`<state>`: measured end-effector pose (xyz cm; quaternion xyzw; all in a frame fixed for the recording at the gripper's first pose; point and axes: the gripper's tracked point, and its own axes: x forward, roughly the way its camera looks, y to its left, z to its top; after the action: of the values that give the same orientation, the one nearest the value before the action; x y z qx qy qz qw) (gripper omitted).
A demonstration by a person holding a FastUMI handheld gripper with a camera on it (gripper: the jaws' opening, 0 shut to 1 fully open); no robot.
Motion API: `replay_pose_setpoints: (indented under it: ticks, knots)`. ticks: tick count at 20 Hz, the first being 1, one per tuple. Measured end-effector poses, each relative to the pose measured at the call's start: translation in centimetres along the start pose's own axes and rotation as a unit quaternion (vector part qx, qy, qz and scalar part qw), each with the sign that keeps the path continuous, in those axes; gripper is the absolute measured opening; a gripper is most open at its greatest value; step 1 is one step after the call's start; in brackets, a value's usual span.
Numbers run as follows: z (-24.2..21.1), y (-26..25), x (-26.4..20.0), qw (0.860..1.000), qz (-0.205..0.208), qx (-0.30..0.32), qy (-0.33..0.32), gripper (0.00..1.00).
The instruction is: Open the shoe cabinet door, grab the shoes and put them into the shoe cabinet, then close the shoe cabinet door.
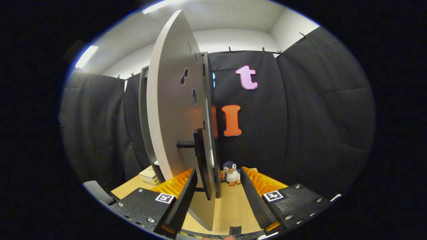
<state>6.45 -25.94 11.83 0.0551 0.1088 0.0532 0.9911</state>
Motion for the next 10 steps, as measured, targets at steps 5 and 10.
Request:
replay_pose_setpoints:
  ticks: [5,10]
  knots:
    - [-0.4,3.4,0.5,1.0,0.009,0.005,0.006,0.82]
    - [-0.5,6.2,1.0,1.0,0.013,-0.001,0.012,0.82]
